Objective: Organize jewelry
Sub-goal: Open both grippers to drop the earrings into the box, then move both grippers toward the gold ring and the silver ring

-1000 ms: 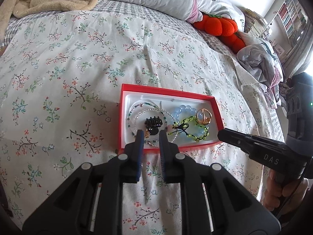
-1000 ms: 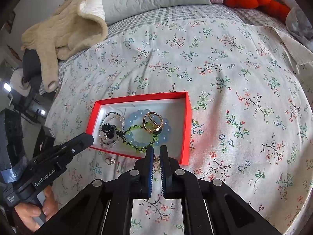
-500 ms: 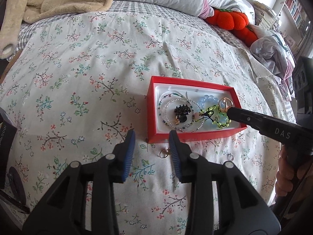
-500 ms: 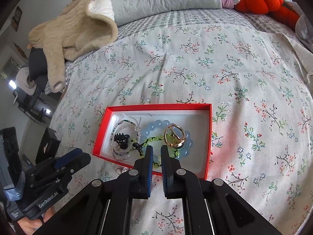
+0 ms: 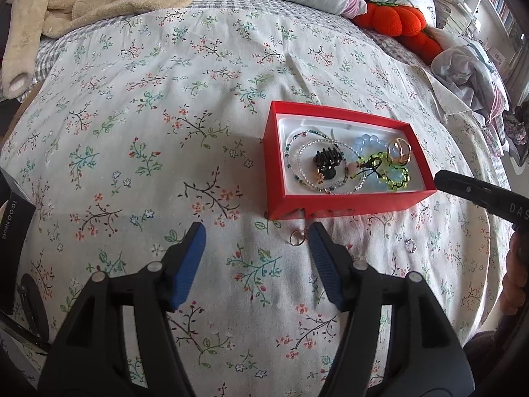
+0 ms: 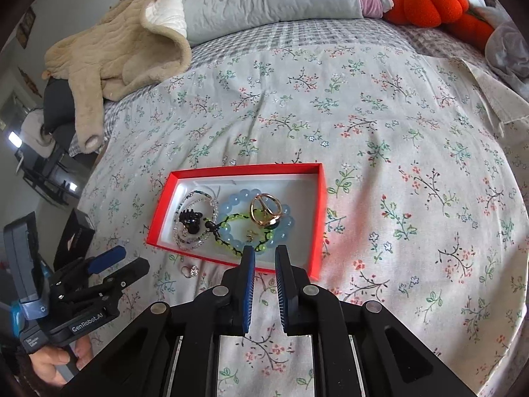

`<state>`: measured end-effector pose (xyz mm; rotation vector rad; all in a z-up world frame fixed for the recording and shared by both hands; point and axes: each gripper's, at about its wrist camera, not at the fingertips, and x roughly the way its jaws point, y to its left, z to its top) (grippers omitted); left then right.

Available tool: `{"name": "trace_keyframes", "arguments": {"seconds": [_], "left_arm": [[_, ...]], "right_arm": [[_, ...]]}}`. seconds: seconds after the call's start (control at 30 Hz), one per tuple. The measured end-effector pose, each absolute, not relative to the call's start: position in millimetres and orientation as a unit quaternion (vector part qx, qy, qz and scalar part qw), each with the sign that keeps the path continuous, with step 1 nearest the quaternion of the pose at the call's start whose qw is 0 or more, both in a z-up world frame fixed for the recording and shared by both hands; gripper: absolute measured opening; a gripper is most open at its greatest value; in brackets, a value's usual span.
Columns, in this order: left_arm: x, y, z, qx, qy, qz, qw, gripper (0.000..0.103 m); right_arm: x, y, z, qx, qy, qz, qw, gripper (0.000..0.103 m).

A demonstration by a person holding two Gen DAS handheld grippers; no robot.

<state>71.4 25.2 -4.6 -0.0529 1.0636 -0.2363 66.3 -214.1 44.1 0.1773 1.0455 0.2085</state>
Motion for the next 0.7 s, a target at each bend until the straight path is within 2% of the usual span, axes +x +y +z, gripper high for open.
{"name": "trace_keyframes", "arguments": {"seconds": [0.17,0.2,0.23,0.3,0.63,0.7], "left_arm": [[62,23,-17,-0.011,0.506,-0.112,0.855,0.074],[60,23,-20,-0.01,0.506,-0.112,0.855,0.074],[58,22,-24,-0.007,0.507,-0.112,0.854,0.074],[55,21,-30,0.0,0.509,-0.111,0.854,0.074],[38,15,-57,0.033,0.483,-0.103,0.869,0.082],[33,9,-60,0.055,0.469,-0.106,0.875,0.086]], "right_arm": [[53,-221,35,0.068,0.505,0.09,0.856,0.027],[51,-222,32,0.065,0.507,0.088,0.855,0.036],[47,-224,28,0.062,0.508,0.087,0.855,0.054],[40,-226,22,0.054,0.507,0.083,0.856,0.065],[11,-235,-17,-0.001,0.506,0.072,0.859,0.067],[6,-237,-24,-0.008,0.503,0.071,0.862,0.067]]}}
